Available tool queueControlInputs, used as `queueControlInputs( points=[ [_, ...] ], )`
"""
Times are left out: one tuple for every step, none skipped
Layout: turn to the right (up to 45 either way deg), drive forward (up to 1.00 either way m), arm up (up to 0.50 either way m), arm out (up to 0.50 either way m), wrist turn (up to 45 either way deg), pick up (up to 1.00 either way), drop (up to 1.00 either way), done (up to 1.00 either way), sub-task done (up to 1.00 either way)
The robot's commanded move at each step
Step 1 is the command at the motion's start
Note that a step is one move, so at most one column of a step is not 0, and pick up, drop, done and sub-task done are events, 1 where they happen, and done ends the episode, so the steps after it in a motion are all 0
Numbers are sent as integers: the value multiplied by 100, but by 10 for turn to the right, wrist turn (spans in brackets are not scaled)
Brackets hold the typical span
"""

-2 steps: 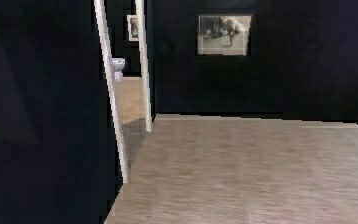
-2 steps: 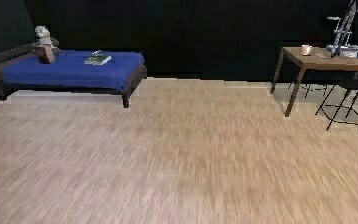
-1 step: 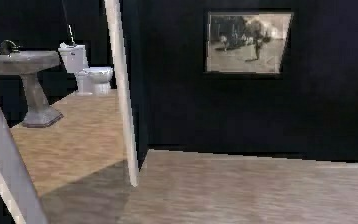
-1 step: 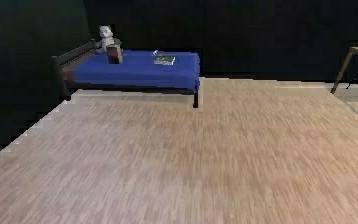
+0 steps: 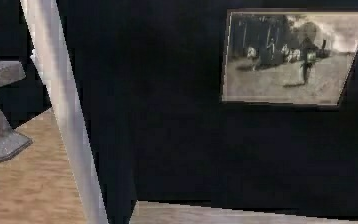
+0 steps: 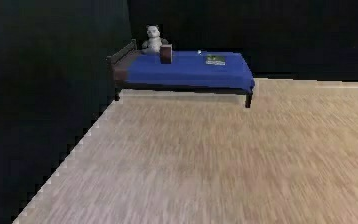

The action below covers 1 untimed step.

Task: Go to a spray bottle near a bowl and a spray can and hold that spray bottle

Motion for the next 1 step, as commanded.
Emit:
queueControlInputs(
  points=[
    [-270,0,0,0,0,0,0,0,0]
  ],
)
